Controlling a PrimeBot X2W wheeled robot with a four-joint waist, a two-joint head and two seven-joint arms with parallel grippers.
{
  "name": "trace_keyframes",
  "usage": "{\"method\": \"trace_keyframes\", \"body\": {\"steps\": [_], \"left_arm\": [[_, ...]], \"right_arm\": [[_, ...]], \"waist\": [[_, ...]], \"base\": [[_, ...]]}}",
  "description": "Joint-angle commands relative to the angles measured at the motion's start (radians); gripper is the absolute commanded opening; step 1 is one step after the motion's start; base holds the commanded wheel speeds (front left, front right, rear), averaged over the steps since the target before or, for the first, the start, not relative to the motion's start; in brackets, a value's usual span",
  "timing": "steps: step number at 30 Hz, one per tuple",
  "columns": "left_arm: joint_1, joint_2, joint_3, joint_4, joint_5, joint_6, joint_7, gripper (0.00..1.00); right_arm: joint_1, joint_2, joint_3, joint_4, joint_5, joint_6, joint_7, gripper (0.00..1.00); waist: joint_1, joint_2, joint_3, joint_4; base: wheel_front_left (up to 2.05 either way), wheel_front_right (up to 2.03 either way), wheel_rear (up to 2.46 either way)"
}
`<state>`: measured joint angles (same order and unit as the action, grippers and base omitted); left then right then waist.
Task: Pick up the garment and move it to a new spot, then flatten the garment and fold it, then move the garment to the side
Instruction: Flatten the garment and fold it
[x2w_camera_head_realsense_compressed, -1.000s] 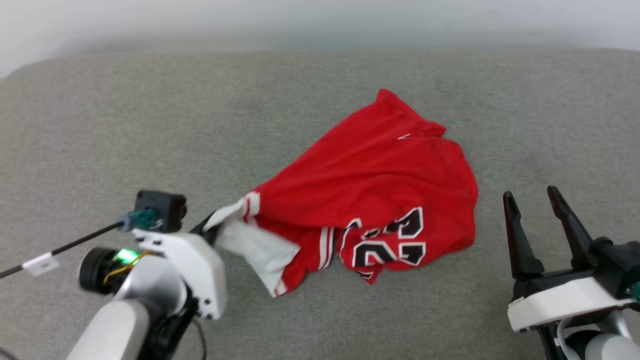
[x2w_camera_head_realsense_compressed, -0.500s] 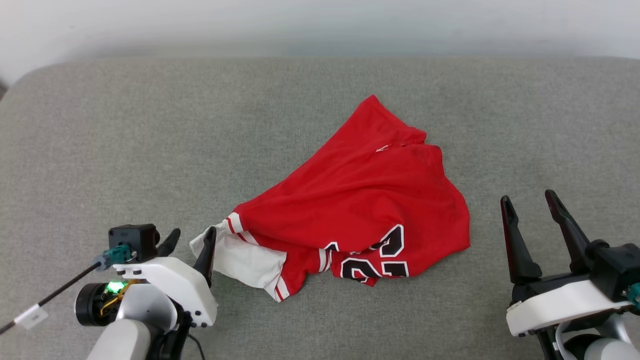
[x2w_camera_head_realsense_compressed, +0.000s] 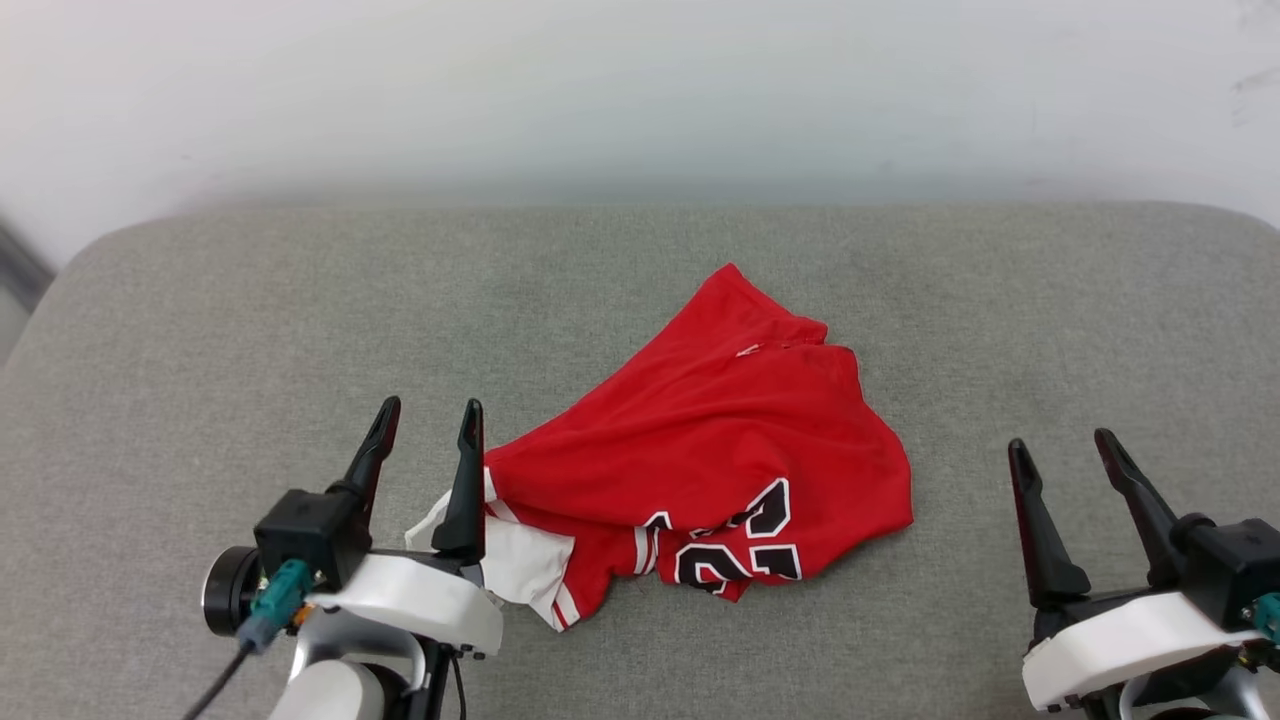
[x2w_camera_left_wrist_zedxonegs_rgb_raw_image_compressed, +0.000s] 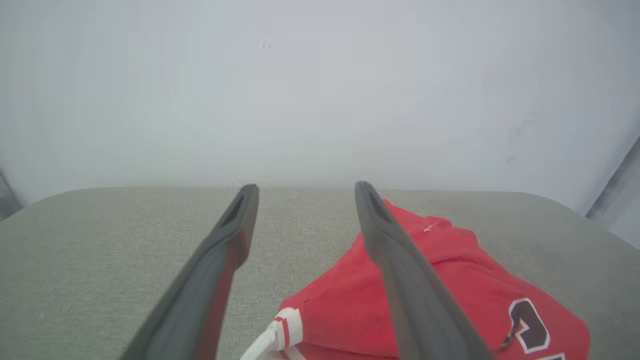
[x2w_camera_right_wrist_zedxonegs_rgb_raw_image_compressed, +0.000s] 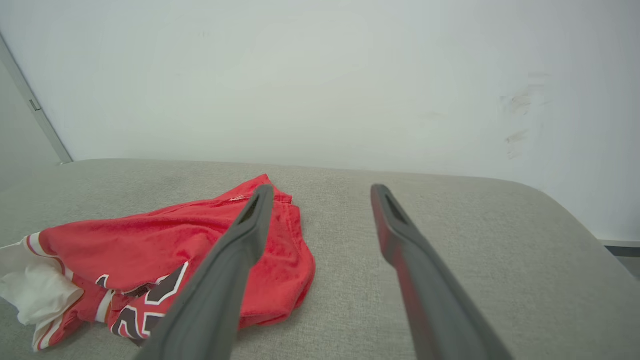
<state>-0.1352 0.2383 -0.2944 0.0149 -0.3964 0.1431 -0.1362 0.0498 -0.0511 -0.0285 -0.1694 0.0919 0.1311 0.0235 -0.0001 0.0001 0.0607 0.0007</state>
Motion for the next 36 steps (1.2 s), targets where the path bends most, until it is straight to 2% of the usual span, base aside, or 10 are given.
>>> {"method": "trace_keyframes", "body": {"steps": [1,6,10,12,18,21,26,36], "left_arm": [[0.013,-0.006,-0.006,-0.01,0.016,0.01,-0.023,1.0],[0.027,-0.01,-0.018,-0.034,0.054,0.038,-0.061,1.0],[0.024,-0.004,-0.031,-0.053,0.074,0.043,-0.064,1.0],[0.022,-0.005,-0.035,-0.06,0.079,0.046,-0.063,1.0],[0.011,-0.014,-0.043,-0.068,0.079,0.054,-0.069,1.0],[0.011,-0.018,-0.043,-0.069,0.077,0.056,-0.076,1.0],[-0.016,-0.029,-0.056,-0.069,0.082,0.046,-0.088,1.0],[-0.056,-0.062,-0.07,-0.051,0.081,0.041,-0.11,1.0]], "right_arm": [[0.014,0.001,-0.006,-0.007,0.0,-0.001,0.009,1.0],[0.027,0.001,-0.032,0.0,0.026,-0.001,0.051,1.0],[0.018,-0.021,-0.019,0.026,0.055,-0.001,0.153,1.0],[-0.003,-0.062,0.009,0.043,0.08,-0.001,0.23,1.0],[-0.071,-0.213,0.156,0.097,0.202,-0.001,0.549,1.0],[-0.121,-0.272,0.239,0.106,0.258,-0.001,0.64,1.0],[-0.22,-0.342,0.354,0.149,0.307,-0.001,0.689,1.0],[-0.357,-0.391,0.501,0.343,0.377,-0.001,0.681,1.0]], "waist": [[0.0001,-0.0001,-0.013,0.003],[0.0001,-0.0001,-0.021,0.02],[0.0001,-0.0001,-0.013,0.044],[0.0001,-0.0001,-0.008,0.057],[0.0001,-0.0001,0.014,0.116],[0.0001,-0.0001,0.034,0.142],[0.0001,-0.0001,0.085,0.189],[0.0001,-0.0001,0.185,0.24]], "base": [[0.0,0.0,0.0],[0.0,0.0,0.0],[0.0,0.0,0.0],[0.0,0.0,0.0],[0.0,0.0,0.0],[0.0,0.0,0.0],[0.0,0.0,0.0],[0.0,0.0,0.0]]}}
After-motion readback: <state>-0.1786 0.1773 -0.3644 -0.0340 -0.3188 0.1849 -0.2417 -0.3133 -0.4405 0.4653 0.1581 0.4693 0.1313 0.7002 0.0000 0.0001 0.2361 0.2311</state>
